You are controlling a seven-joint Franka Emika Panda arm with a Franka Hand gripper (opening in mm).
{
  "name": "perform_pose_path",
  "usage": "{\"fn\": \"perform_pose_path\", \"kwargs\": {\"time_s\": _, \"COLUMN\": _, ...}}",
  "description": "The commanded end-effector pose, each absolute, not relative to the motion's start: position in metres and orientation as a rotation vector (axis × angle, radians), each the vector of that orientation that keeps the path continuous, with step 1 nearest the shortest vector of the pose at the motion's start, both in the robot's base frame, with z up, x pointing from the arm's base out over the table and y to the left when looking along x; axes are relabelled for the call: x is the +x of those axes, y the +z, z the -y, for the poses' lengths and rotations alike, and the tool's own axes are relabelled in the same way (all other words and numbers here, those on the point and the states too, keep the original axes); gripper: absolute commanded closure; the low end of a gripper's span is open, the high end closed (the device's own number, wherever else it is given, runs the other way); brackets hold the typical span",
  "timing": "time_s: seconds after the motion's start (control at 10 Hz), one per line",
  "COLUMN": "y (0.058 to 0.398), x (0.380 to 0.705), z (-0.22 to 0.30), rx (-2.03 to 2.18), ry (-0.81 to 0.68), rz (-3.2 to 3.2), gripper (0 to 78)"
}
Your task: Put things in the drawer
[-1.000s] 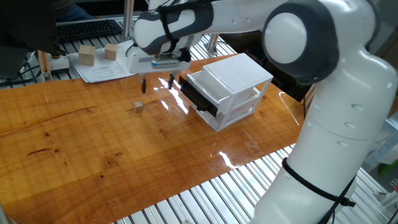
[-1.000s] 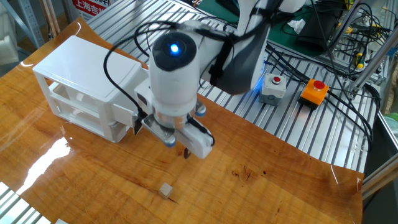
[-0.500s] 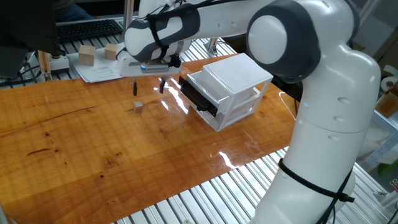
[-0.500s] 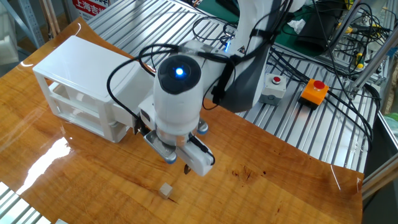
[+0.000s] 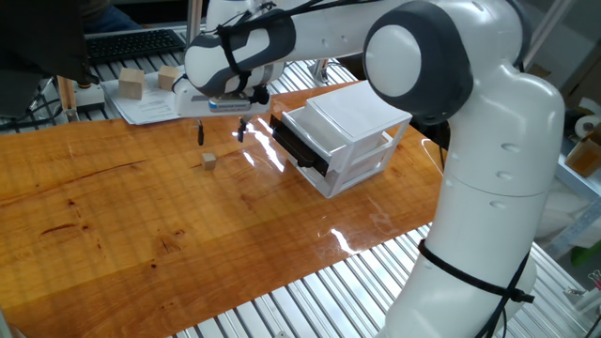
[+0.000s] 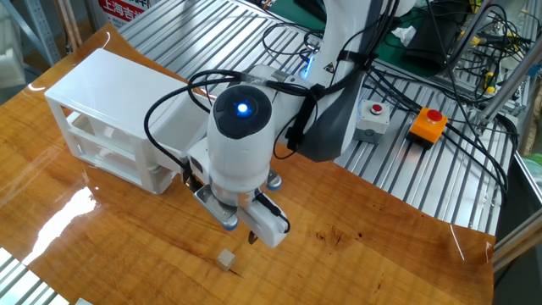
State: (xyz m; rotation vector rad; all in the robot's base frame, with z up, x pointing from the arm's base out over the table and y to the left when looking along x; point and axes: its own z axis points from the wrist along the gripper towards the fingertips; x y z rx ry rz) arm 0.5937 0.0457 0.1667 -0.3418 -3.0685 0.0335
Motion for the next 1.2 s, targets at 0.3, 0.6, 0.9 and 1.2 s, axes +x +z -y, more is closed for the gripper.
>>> {"fn": "perform_pose_path", "kwargs": {"time_s": 0.3, "y": 0.149, "x": 0.610, "z": -0.051, "rx": -0.376, "ry": 0.007, "rz": 3.095, "gripper": 0.1}}
{"fn": "perform_pose_path", "kwargs": {"time_s": 0.6, "y": 0.146, "x": 0.615, "z": -0.054, "rx": -0.383, "ry": 0.002, "rz": 3.097, "gripper": 0.1}}
{"fn": "perform_pose_path", "kwargs": {"time_s": 0.9, "y": 0.134, "x": 0.619, "z": -0.057, "rx": -0.390, "ry": 0.000, "rz": 3.109, "gripper": 0.1}}
{"fn": "perform_pose_path", "kwargs": {"time_s": 1.2, "y": 0.125, "x": 0.623, "z": -0.058, "rx": -0.353, "ry": 0.009, "rz": 3.113, "gripper": 0.1}}
